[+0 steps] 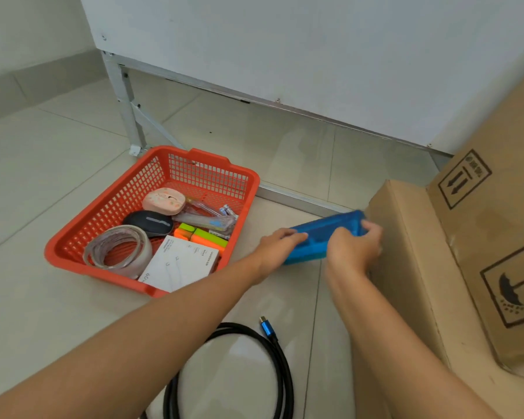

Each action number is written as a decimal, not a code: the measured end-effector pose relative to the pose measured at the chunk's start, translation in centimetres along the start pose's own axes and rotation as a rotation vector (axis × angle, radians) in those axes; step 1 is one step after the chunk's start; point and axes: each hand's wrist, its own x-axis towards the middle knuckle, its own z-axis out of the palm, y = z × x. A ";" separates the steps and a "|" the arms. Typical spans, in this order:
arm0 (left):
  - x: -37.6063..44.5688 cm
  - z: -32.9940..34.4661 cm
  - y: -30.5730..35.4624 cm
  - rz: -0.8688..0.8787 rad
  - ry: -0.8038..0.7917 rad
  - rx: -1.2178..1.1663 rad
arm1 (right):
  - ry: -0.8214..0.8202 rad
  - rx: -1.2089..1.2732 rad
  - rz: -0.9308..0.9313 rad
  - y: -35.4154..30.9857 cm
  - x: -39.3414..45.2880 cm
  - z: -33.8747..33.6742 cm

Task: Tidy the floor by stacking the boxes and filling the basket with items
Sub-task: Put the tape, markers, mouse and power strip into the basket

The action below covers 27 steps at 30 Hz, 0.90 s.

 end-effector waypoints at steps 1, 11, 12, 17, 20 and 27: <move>-0.3 0.2 0.0 0.035 0.003 -0.034 | -0.004 -0.016 -0.089 -1.1 0.1 -0.1; -2.1 -7.0 6.1 0.581 0.481 -0.002 | -0.237 0.317 -0.320 -6.1 -2.8 4.0; -2.3 -8.6 6.3 0.598 0.511 0.007 | -0.287 0.318 -0.299 -6.3 -3.1 4.9; -2.7 -16.7 4.4 0.553 0.645 0.030 | -0.566 0.038 -0.184 -4.9 -4.0 10.5; -2.4 -20.1 2.1 0.480 0.695 0.141 | -0.679 -0.051 -0.048 -2.5 -4.5 14.1; 1.2 -23.4 -1.3 0.351 0.610 0.175 | -0.694 -0.284 -0.037 1.5 -3.3 19.8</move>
